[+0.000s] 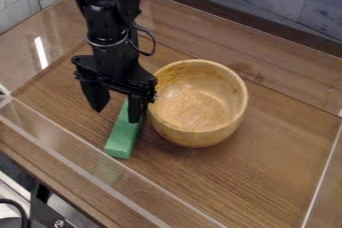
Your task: Put green stick into wooden bowl
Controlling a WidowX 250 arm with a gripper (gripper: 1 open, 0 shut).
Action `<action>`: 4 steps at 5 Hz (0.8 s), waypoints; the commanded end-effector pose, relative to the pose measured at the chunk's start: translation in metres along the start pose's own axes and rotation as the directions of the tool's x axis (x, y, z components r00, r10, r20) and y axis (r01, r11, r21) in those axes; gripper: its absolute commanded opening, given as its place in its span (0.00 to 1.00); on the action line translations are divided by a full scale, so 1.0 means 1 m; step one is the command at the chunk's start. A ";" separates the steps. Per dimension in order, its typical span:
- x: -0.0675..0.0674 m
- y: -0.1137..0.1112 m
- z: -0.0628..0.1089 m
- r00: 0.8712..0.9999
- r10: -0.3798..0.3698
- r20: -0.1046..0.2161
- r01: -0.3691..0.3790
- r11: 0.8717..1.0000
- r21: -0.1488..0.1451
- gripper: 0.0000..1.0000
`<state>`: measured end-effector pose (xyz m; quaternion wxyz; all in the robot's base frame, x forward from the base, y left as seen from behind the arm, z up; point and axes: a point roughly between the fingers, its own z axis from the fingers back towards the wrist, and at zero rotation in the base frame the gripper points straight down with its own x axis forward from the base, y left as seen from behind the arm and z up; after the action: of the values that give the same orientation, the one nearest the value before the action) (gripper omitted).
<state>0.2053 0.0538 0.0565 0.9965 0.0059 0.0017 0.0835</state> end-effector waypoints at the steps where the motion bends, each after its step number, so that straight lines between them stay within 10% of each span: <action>1: 0.006 -0.002 0.002 0.999 0.005 0.034 -0.005 1.000 0.008 1.00; 4: 0.009 0.001 -0.004 0.998 0.023 0.058 -0.024 1.000 0.021 1.00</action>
<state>0.2094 0.0559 0.0472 0.9948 0.0160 -0.0142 0.0998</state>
